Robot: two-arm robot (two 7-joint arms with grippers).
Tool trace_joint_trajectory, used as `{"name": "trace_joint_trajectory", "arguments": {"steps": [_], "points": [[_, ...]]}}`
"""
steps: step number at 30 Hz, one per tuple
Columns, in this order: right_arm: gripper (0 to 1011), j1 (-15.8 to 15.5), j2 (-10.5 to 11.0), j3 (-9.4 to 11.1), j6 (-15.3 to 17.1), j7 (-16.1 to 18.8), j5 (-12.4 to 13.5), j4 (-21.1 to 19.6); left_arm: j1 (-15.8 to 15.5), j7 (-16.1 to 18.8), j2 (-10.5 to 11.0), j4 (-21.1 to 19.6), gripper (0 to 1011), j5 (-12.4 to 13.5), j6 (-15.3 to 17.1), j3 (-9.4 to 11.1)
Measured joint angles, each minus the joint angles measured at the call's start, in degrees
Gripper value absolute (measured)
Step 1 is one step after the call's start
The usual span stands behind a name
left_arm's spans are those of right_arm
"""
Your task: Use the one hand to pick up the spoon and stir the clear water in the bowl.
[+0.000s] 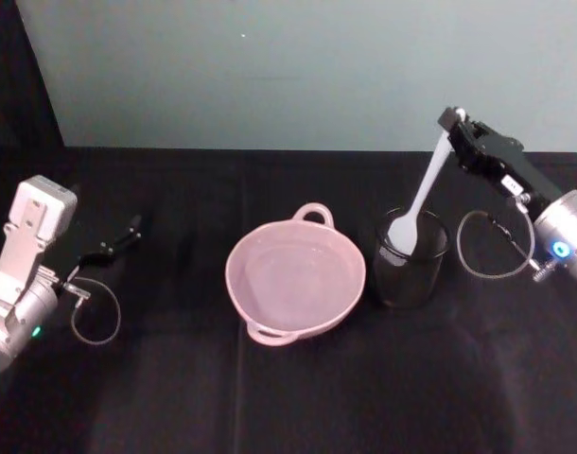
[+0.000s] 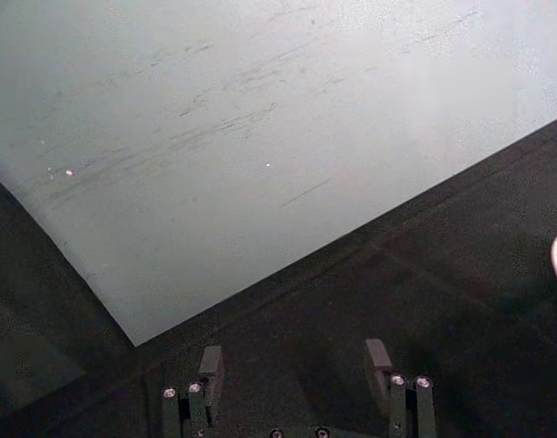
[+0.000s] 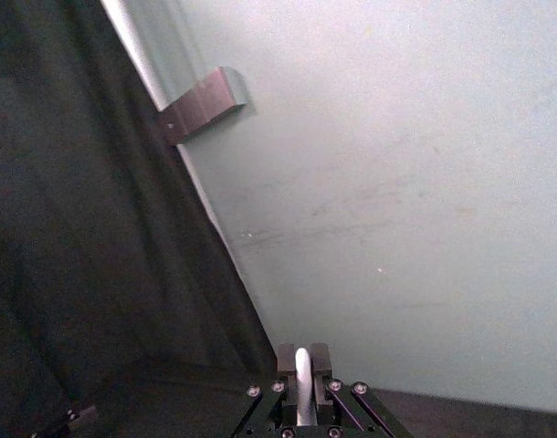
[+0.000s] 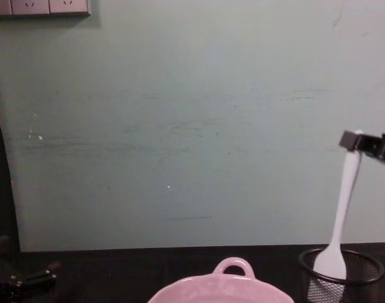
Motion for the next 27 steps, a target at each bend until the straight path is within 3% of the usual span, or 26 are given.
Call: {"name": "trace_joint_trajectory", "arguments": {"steps": [7,27], "points": [[107,-0.6,-1.5,0.8,0.4,0.1,4.3,3.3,0.0,0.0,0.0,0.0,1011,0.0,0.0,0.0],[107,-1.0,-2.1,1.2,1.8,-0.9,11.2,6.8,0.0,0.0,0.0,0.0,1011,0.0,0.0,0.0]]}}
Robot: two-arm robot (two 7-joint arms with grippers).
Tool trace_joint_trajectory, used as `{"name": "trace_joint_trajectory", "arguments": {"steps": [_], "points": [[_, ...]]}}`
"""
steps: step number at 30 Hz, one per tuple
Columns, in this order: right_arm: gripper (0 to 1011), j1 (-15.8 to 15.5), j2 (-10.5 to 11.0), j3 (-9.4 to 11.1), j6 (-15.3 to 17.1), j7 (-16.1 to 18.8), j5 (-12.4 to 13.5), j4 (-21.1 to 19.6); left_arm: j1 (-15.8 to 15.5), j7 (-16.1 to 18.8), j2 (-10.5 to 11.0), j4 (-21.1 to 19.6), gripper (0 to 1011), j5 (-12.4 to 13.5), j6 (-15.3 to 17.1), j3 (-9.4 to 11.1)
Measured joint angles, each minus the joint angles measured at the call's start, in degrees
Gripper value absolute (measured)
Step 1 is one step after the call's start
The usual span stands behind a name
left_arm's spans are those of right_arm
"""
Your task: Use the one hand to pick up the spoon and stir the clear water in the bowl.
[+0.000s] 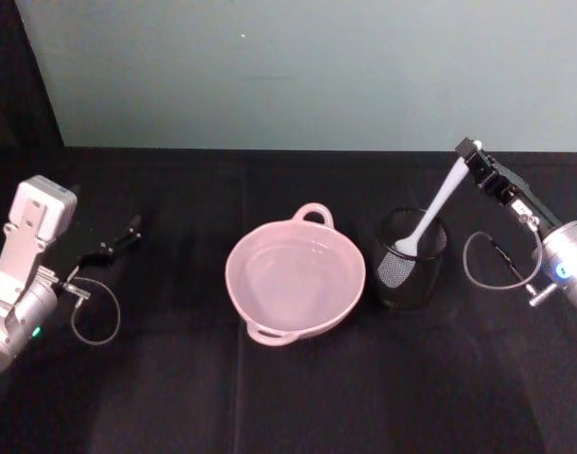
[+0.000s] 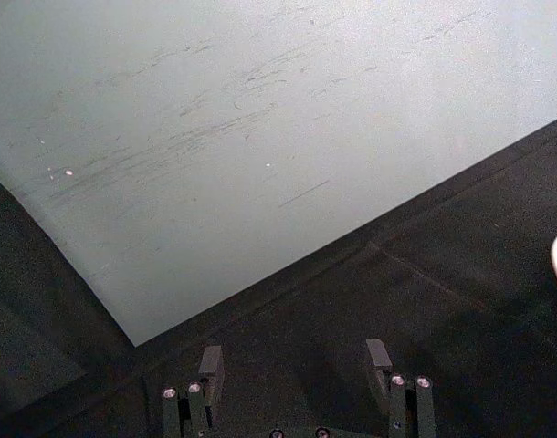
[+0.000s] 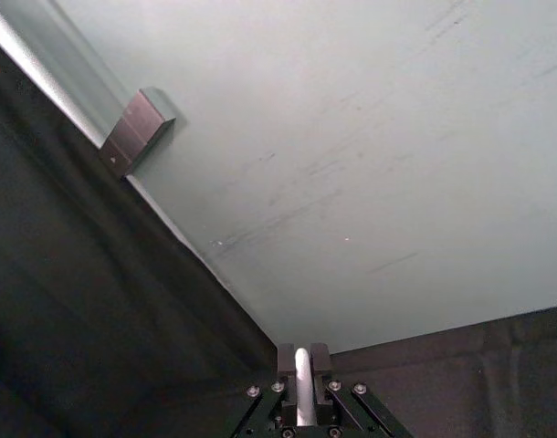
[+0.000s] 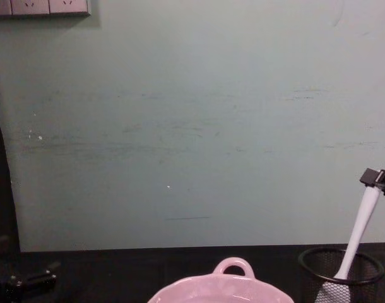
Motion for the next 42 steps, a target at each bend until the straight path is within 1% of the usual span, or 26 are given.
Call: {"name": "trace_joint_trajectory", "arguments": {"steps": [3,8,9,12,13,15,18,19,21,22,23,24,25,26,27,29,31,32,33,34,37,38,39,40,41,42], "points": [[107,0.0,-0.1,0.0,0.0,0.0,0.6,0.5,0.0,0.0,0.0,0.0,1011,0.0,0.0,0.0],[210,0.2,-0.2,0.1,-0.2,-0.4,1.8,1.5,0.0,0.0,0.0,0.0,1011,0.0,0.0,0.0],[265,0.2,-0.2,0.1,-0.2,-0.5,1.9,1.6,0.0,0.0,0.0,0.0,1011,0.0,0.0,0.0],[319,0.2,-0.3,0.2,-0.4,-0.7,2.5,1.9,0.0,0.0,0.0,0.0,1011,0.0,0.0,0.0],[377,0.1,-0.2,0.3,-0.5,-0.9,2.7,1.9,0.0,0.0,0.0,0.0,1011,0.0,0.0,0.0],[458,-0.1,0.1,0.3,-0.5,-1.2,2.8,1.6,0.0,0.0,0.0,0.0,1011,0.0,0.0,0.0],[517,-0.9,0.5,0.4,-0.5,-1.6,3.2,0.8,0.0,0.0,0.0,0.0,1011,0.0,0.0,0.0],[575,-0.9,0.5,0.4,-0.5,-1.6,3.2,0.8,0.0,0.0,0.0,0.0,1011,0.0,0.0,0.0],[643,-1.7,1.0,0.6,-0.4,-1.9,3.7,-0.2,0.0,0.0,0.0,0.0,1011,0.0,0.0,0.0],[659,-2.3,1.4,0.7,-0.2,-2.1,4.0,-0.9,0.0,0.0,0.0,0.0,1011,0.0,0.0,0.0],[704,-2.7,1.6,0.7,-0.1,-2.2,4.1,-1.4,0.0,0.0,0.0,0.0,1011,0.0,0.0,0.0],[716,-3.1,1.9,0.8,0.1,-2.4,4.2,-2.0,0.0,0.0,0.0,0.0,1011,0.0,0.0,0.0],[760,-4.0,2.8,0.8,0.3,-2.6,4.4,-3.4,0.0,0.0,0.0,0.0,1011,0.0,0.0,0.0],[771,-4.5,3.2,0.8,0.5,-2.8,4.4,-4.1,0.0,0.0,0.0,0.0,1011,0.0,0.0,0.0],[798,-5.6,4.4,0.8,1.0,-3.2,4.3,-5.7,0.0,0.0,0.0,0.0,1011,0.0,0.0,0.0],[873,-6.5,5.6,0.8,1.5,-3.5,4.3,-7.0,0.0,0.0,0.0,0.0,1011,0.0,0.0,0.0],[924,-7.5,7.0,0.7,2.3,-3.9,4.2,-8.3,0.0,0.0,0.0,0.0,1011,0.0,0.0,0.0],[953,-8.5,8.4,0.7,2.9,-4.3,4.1,-9.7,0.0,0.0,0.0,0.0,1011,0.0,0.0,0.0],[966,-9.1,9.1,0.7,3.2,-4.6,4.1,-10.4,0.0,0.0,0.0,0.0,1011,0.0,0.0,0.0],[997,-10.0,10.7,0.8,3.7,-5.3,3.7,-11.7,0.0,0.0,0.0,0.0,1011,0.0,0.0,0.0],[1002,-11.3,13.0,0.9,4.5,-6.3,3.0,-13.3,0.0,0.0,0.0,0.0,1011,0.0,0.0,0.0],[1002,-11.9,14.5,0.9,5.0,-7.6,1.7,-14.1,0.0,0.0,0.0,0.0,1011,0.0,0.0,0.0],[1002,-12.0,15.1,0.8,5.1,-8.1,1.2,-14.3,0.0,0.0,0.0,0.0,1011,0.0,0.0,0.0],[1002,-12.3,16.2,0.6,5.5,-9.5,-0.5,-14.8,0.0,0.0,0.0,0.0,1011,0.0,0.0,0.0],[1002,-12.3,16.2,0.6,5.5,-9.5,-0.5,-14.8,0.0,0.0,0.0,0.0,1011,0.0,0.0,0.0],[1002,-12.3,17.0,0.3,5.7,-10.6,-2.3,-14.9,0.0,0.0,0.0,0.0,1011,0.0,0.0,0.0]]}}
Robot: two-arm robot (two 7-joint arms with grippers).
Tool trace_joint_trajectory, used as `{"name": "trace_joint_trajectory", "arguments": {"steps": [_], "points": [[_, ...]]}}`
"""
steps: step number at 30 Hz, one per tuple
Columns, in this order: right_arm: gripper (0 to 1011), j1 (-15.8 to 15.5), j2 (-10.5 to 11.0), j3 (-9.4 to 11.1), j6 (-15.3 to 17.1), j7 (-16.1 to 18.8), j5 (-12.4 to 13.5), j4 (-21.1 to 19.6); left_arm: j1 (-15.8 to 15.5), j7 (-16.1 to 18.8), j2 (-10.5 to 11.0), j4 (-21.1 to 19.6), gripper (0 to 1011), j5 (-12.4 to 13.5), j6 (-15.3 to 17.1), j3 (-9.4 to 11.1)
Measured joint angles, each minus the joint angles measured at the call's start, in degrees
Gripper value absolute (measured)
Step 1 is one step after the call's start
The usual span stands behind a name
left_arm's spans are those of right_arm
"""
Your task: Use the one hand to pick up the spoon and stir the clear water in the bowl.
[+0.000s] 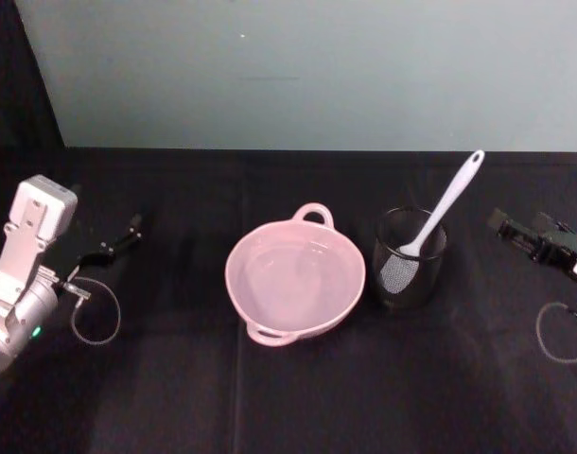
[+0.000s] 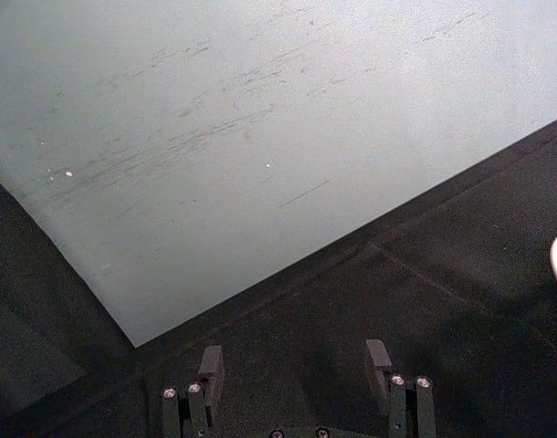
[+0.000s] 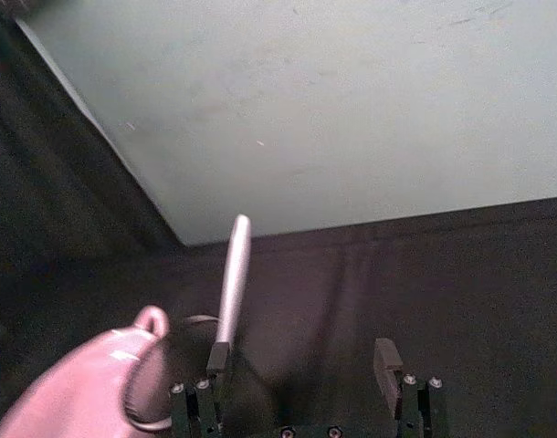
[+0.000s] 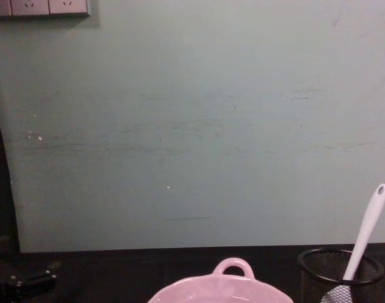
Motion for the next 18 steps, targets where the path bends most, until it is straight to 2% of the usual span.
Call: {"name": "trace_joint_trajectory", "arguments": {"steps": [4,8,9,14,17,18], "points": [[1002,1.7,0.4,-1.6,-0.1,-1.9,-5.0,1.5,0.0,0.0,0.0,0.0,1011,0.0,0.0,0.0],[1002,5.5,-1.7,-4.2,-2.5,-1.6,-10.2,6.4,0.0,0.0,0.0,0.0,1011,0.0,0.0,0.0],[1002,5.5,-1.7,-4.2,-2.5,-1.6,-10.2,6.4,0.0,0.0,0.0,0.0,1011,0.0,0.0,0.0],[1002,10.2,-5.5,-7.2,-9.7,1.4,-16.8,14.2,0.0,0.0,0.0,0.0,1011,0.0,0.0,0.0],[1002,11.6,-6.7,-8.0,-12.4,2.3,-18.8,17.0,0.0,0.0,0.0,0.0,1011,0.0,0.0,0.0],[1002,12.4,-7.3,-8.4,-13.8,2.7,-20.2,18.5,0.0,0.0,0.0,0.0,1011,0.0,0.0,0.0]]}}
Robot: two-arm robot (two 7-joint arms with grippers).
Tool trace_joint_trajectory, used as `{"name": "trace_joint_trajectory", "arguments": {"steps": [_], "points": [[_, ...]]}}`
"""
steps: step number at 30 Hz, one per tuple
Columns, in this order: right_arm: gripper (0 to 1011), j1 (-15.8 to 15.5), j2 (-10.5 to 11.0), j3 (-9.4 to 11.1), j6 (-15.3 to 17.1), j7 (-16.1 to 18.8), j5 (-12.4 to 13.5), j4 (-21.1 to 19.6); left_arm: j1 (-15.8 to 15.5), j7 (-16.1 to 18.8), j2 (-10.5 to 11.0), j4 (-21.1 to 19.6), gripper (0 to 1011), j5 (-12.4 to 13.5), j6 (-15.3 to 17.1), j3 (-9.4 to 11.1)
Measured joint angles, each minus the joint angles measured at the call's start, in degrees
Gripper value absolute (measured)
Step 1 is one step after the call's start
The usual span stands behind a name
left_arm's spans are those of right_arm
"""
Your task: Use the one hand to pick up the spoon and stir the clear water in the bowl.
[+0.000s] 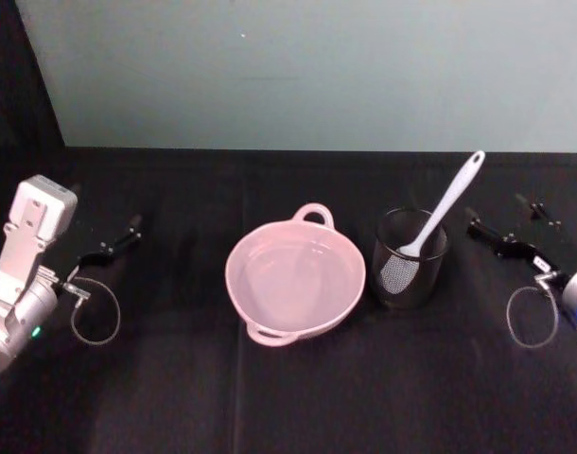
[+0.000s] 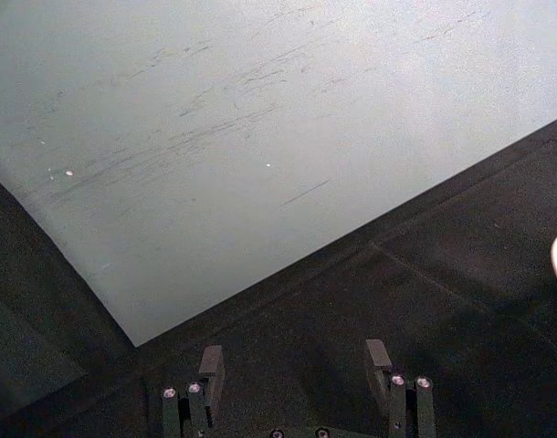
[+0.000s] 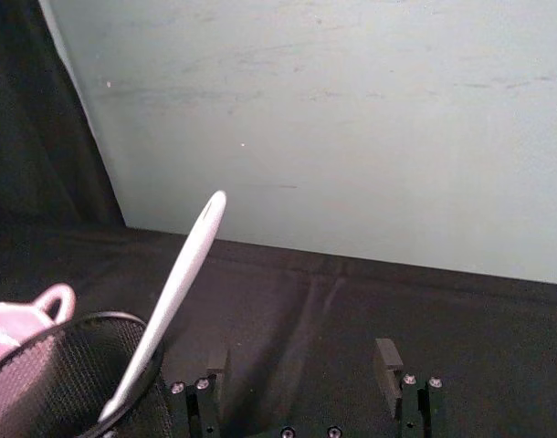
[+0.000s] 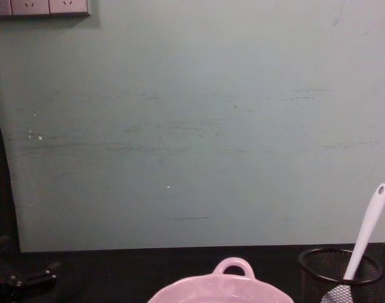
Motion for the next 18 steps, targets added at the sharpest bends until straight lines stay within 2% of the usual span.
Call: {"name": "trace_joint_trajectory", "arguments": {"steps": [3,8,18], "points": [[1002,0.9,-0.9,-0.7,-1.3,0.1,-2.1,2.0,0.0,0.0,0.0,0.0,1011,0.0,0.0,0.0],[1002,1.2,-1.3,-1.1,-1.7,-0.7,-4.4,2.5,0.0,0.0,0.0,0.0,1011,0.0,0.0,0.0],[1002,1.2,-1.3,-1.1,-1.7,-0.6,-4.1,2.5,0.0,0.0,0.0,0.0,1011,0.0,0.0,0.0]]}}
